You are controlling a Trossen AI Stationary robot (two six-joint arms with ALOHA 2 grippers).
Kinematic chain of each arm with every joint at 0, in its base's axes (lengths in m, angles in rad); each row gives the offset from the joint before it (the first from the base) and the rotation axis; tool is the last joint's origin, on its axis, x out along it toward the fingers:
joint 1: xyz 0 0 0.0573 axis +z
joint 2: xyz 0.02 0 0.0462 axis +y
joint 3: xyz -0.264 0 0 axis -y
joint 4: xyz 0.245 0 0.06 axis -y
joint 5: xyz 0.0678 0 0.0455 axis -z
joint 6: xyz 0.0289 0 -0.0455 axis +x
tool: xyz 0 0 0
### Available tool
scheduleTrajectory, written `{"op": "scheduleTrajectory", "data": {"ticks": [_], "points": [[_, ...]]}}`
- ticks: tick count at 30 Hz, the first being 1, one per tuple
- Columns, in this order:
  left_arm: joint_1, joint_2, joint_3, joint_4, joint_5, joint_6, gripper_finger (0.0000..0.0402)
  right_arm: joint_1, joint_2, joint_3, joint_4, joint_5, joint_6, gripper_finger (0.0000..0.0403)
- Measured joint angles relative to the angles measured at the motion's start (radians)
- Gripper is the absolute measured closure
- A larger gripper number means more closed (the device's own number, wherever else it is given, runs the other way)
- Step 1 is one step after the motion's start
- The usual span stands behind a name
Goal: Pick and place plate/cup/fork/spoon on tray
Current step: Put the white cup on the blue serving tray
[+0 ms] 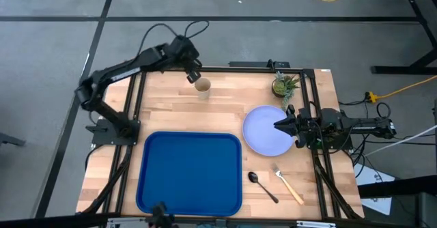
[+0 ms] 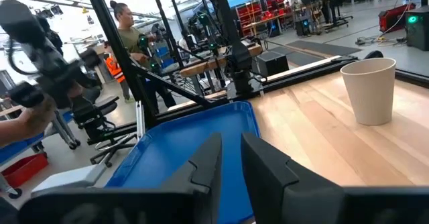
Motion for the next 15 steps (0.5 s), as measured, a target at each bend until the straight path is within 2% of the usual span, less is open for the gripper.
{"op": "scheduleTrajectory", "data": {"ticks": [8, 15], "points": [[0.041, 0.171, 0.014, -0.004, 0.105, -0.001, 0.0305, 0.000, 0.000, 0.000, 0.000, 0.000, 0.001, 0.0341], [0.028, 0.230, 0.014, -0.002, 0.130, -0.002, 0.0305, 0.000, 0.000, 0.000, -0.006, 0.000, 0.003, 0.0341]]}}
